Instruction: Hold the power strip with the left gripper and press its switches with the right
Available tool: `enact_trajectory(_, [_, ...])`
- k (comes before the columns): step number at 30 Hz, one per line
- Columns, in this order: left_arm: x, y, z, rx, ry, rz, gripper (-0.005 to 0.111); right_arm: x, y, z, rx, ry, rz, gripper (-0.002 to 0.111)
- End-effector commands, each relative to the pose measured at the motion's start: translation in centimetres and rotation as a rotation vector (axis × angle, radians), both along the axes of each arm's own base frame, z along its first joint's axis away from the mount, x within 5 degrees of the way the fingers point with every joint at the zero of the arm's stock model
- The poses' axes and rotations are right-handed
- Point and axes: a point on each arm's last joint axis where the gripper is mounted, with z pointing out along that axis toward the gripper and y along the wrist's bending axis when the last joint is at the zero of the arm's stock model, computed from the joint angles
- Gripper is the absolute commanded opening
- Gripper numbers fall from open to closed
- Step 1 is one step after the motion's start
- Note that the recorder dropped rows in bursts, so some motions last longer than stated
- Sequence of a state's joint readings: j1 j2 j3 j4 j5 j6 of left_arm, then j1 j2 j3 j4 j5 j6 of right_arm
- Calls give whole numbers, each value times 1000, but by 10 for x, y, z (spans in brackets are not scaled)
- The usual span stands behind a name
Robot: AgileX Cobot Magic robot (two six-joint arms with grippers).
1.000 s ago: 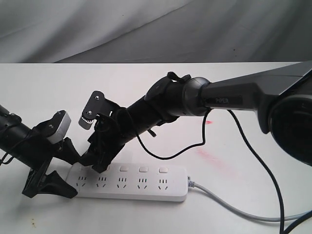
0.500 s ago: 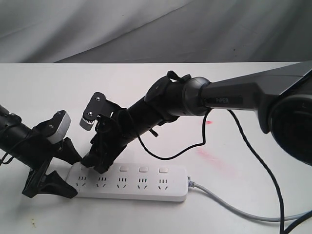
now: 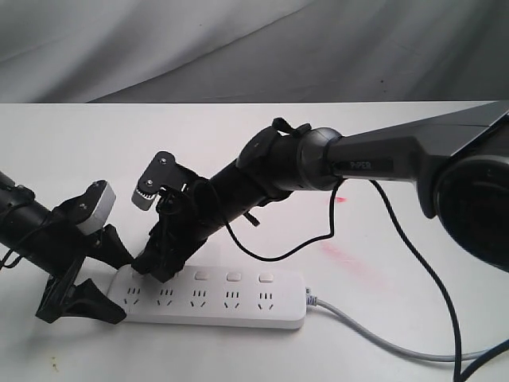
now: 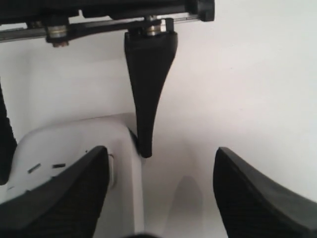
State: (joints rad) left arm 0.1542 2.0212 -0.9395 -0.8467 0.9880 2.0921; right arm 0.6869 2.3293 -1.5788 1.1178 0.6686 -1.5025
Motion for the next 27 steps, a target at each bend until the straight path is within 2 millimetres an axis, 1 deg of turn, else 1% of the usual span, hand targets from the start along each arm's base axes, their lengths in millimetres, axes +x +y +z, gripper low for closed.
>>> enact_trajectory(1, [-3, 3, -8, 71, -9, -55, 56, 0, 0, -13, -69, -49, 5, 57])
enact_trajectory(7, [-3, 3, -8, 70, -9, -53, 56, -7, 3, -22, -117, -25, 14, 57])
enact_trajectory(12, [-3, 3, -8, 70, -9, -53, 56, -9, 4, -23, -122, -25, 28, 57])
enact_trajectory(19, [-3, 3, -8, 70, -9, -53, 56, -12, -4, -30, -255, -18, 50, 57])
enact_trajectory(22, [-3, 3, -8, 70, -9, -53, 56, -11, -7, -31, -283, -25, 52, 57])
enact_trajectory(26, [-3, 3, -8, 70, -9, -53, 56, -12, -6, -30, -271, -10, 43, 57])
enact_trajectory(27, [-3, 3, -8, 70, -9, -53, 56, -12, -5, -27, -256, -4, 33, 57])
